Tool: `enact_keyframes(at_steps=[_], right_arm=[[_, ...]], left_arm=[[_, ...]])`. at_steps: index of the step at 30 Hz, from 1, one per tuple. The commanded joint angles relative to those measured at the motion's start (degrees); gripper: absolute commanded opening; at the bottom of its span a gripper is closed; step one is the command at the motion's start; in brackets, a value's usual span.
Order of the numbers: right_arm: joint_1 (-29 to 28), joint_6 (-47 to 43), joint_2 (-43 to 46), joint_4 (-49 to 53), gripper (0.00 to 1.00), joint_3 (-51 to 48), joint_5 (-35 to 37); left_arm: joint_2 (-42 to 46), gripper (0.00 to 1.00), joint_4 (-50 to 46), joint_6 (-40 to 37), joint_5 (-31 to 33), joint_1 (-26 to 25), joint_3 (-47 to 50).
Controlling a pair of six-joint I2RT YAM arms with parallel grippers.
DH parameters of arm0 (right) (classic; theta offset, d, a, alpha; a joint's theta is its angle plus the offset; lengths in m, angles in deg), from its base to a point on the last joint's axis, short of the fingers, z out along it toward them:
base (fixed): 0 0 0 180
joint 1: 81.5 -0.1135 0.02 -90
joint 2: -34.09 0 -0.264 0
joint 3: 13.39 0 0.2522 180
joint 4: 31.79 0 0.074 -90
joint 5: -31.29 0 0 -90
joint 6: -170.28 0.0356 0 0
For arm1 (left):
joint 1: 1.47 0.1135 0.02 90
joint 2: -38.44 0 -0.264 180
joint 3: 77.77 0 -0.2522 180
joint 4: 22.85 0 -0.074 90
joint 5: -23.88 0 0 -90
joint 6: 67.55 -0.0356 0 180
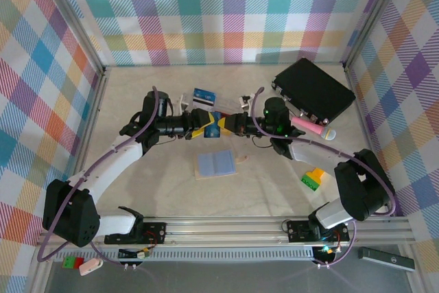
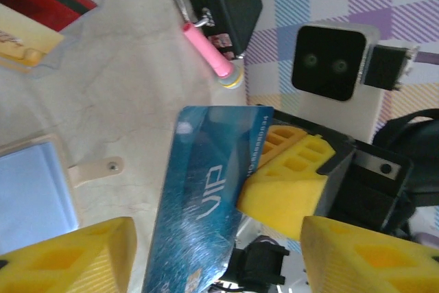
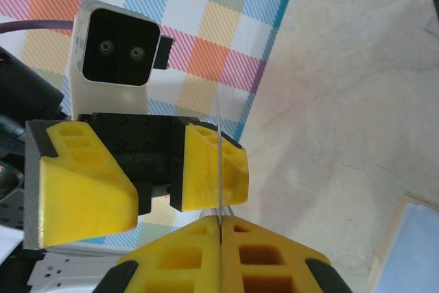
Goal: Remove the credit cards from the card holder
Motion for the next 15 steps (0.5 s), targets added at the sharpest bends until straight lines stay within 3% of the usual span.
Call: enact_keyframes(at_steps=[1, 8, 15], right_arm=[[0.48, 3.41, -0.35, -7.14, 0.03, 1.12, -4.02], [0.66, 5.33, -0.17, -11.43, 0.04, 0.13, -5.10], [0.57, 9.43, -0.14, -15.30, 0.15, -1.02, -4.37]], left_arm=[[0.80, 0.58, 4.72, 0.80, -3.44, 0.31, -1.87], [1.42, 0.31, 7.98, 3.64, -4.06, 1.47, -1.38], [3.04, 0.00, 8.96, 5.36, -1.76, 2.11, -0.16]])
